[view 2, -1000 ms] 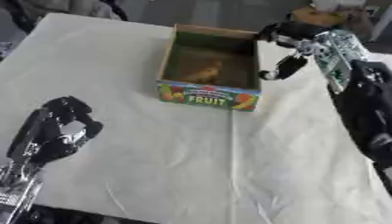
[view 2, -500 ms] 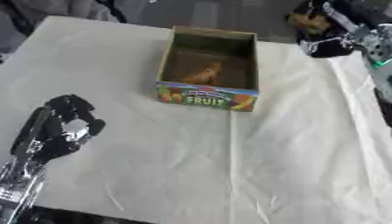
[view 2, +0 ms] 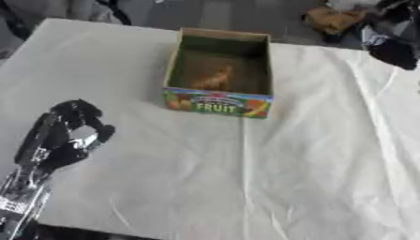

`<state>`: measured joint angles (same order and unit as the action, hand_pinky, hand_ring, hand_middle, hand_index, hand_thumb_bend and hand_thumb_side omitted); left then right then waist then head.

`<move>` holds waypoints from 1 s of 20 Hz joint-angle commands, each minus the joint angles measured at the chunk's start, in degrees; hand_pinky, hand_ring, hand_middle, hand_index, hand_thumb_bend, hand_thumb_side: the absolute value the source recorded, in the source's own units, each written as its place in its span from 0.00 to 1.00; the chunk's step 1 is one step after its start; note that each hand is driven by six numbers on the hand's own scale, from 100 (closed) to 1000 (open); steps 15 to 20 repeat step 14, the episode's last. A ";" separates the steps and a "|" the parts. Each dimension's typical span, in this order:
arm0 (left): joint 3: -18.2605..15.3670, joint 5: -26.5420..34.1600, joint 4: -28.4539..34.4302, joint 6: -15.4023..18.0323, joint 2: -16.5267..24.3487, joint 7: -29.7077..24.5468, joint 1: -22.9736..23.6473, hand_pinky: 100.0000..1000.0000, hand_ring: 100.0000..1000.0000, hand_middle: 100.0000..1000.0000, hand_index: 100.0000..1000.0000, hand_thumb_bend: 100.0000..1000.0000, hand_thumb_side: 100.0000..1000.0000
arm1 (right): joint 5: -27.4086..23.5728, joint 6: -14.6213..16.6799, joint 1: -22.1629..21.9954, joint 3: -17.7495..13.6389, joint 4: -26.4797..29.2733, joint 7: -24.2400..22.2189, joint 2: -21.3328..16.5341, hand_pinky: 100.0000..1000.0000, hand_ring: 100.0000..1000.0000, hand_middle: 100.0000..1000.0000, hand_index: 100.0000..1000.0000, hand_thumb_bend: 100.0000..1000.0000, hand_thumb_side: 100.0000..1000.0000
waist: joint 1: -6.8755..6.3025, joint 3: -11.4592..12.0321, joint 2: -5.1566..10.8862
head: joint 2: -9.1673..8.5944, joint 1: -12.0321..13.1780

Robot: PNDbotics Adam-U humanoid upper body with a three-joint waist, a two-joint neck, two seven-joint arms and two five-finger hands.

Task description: Pick up objects on the table and place them in the box.

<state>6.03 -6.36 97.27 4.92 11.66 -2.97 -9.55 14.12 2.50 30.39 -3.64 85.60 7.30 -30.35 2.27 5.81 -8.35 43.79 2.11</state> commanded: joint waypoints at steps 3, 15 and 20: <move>-0.77 -0.18 0.91 0.05 1.26 0.54 -0.28 0.50 0.44 0.48 0.53 0.63 0.29 | -8.56 -0.66 -2.58 -3.00 5.81 6.32 2.61 0.59 0.56 0.58 0.77 0.00 0.27 | 0.00 -0.45 0.27 | 0.33 0.27; -1.04 -0.26 0.94 -0.02 1.37 0.98 -0.34 0.50 0.45 0.48 0.53 0.63 0.30 | -13.50 -1.30 -10.40 -3.72 10.47 9.13 8.18 0.59 0.58 0.61 0.78 0.00 0.36 | -0.27 -1.68 -0.43 | 0.33 0.38; -1.04 -0.26 0.94 -0.02 1.37 0.98 -0.34 0.50 0.45 0.48 0.53 0.63 0.30 | -13.50 -1.30 -10.40 -3.72 10.47 9.13 8.18 0.59 0.58 0.61 0.78 0.00 0.36 | -0.27 -1.68 -0.43 | 0.33 0.38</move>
